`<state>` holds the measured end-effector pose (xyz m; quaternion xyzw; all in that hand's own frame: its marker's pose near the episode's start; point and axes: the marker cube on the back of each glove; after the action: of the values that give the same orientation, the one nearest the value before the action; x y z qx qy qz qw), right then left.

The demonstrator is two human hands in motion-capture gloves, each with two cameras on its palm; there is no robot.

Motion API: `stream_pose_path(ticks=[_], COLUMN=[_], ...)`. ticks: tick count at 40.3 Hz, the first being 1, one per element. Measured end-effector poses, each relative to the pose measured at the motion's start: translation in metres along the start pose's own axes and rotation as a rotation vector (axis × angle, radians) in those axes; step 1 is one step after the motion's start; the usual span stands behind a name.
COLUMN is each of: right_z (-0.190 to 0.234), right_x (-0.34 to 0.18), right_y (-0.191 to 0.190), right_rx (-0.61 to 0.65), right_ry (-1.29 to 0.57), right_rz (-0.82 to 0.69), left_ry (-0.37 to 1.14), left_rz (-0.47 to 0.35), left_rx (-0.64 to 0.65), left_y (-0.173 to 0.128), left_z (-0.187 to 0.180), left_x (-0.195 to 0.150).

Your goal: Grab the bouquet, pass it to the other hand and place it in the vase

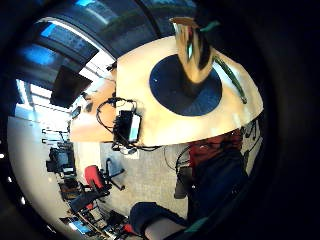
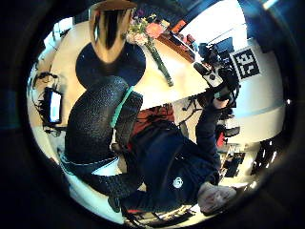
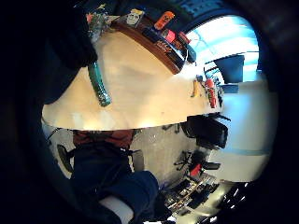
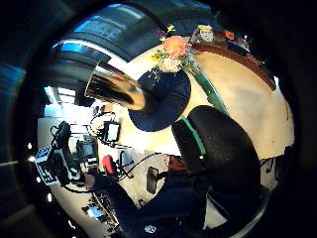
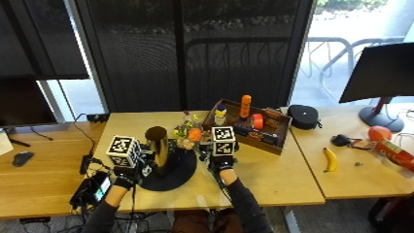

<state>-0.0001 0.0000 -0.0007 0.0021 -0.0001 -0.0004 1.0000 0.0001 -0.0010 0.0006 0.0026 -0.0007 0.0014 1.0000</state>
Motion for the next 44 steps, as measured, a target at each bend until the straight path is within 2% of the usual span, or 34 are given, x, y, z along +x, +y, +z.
stream_pose_path(ticks=[17,25,31,44], right_z=[0.004,0.015,0.044,0.131], right_x=[-0.011,-0.012,-0.011,0.002], right_y=[-0.003,-0.019,-0.032,-0.047], right_rx=[0.018,0.013,0.030,-0.163], right_ry=[-0.038,-0.120,-0.191,-0.128], right_rz=[0.033,0.188,0.357,0.447], left_ry=[0.026,0.044,0.043,0.006], left_rz=[0.054,0.052,0.068,0.101], left_rx=[0.021,0.043,0.063,0.081], left_y=[0.005,-0.005,-0.005,-0.001], left_z=[0.000,0.012,0.012,0.023], left_x=[0.005,-0.003,0.000,0.009])
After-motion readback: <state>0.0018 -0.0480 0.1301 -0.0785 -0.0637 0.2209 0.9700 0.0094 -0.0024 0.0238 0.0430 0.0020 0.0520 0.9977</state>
